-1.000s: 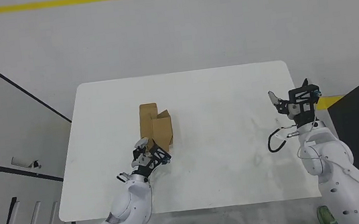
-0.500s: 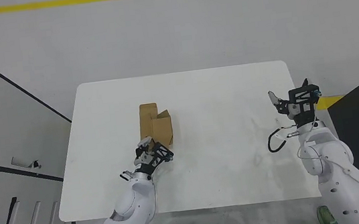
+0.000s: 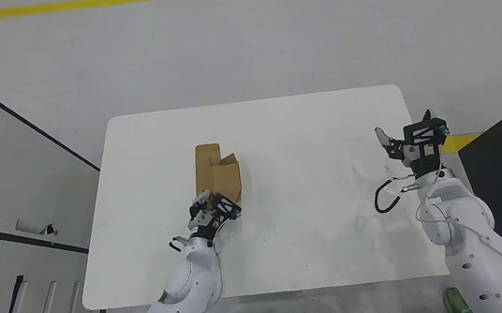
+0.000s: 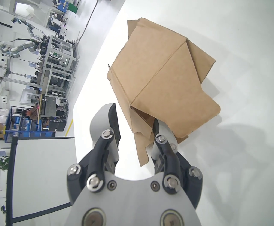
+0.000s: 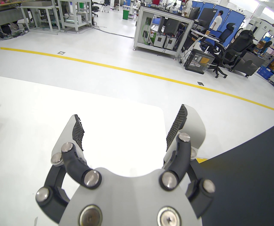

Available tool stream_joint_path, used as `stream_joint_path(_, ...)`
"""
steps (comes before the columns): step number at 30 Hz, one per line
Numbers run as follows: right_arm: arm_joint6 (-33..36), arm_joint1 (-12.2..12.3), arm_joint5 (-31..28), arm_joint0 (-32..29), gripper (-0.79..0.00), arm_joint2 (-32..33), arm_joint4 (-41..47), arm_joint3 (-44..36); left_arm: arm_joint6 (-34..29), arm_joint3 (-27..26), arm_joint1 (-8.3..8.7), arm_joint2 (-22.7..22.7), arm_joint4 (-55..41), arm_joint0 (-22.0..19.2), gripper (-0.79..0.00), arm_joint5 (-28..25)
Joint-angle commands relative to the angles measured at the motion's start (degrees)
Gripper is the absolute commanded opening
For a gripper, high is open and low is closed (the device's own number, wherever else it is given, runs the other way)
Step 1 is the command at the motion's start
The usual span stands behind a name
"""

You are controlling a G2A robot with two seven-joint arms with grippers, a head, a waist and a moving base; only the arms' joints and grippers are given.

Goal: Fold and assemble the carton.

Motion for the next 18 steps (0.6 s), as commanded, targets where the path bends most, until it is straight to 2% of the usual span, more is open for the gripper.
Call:
stream_joint_path(1, 0.0, 0.0, 0.0, 0.0, 0.0, 0.0, 0.0, 0.0, 0.0, 0.02, -0.14, -0.11, -1.29, -0.14, -0.44, 0.0)
stream_joint_path(9, 0.0, 0.0, 0.0, 0.0, 0.0, 0.0, 0.0, 0.0, 0.02, 0.58, -0.64, -0.81, -5.84, -0.77, -0.499, 0.23)
stream_joint_path(18, 0.0, 0.0, 0.0, 0.0, 0.0, 0.0, 0.0, 0.0, -0.35, 1.62, -1.01, -1.12, -6.89, -1.44, -0.56, -0.02)
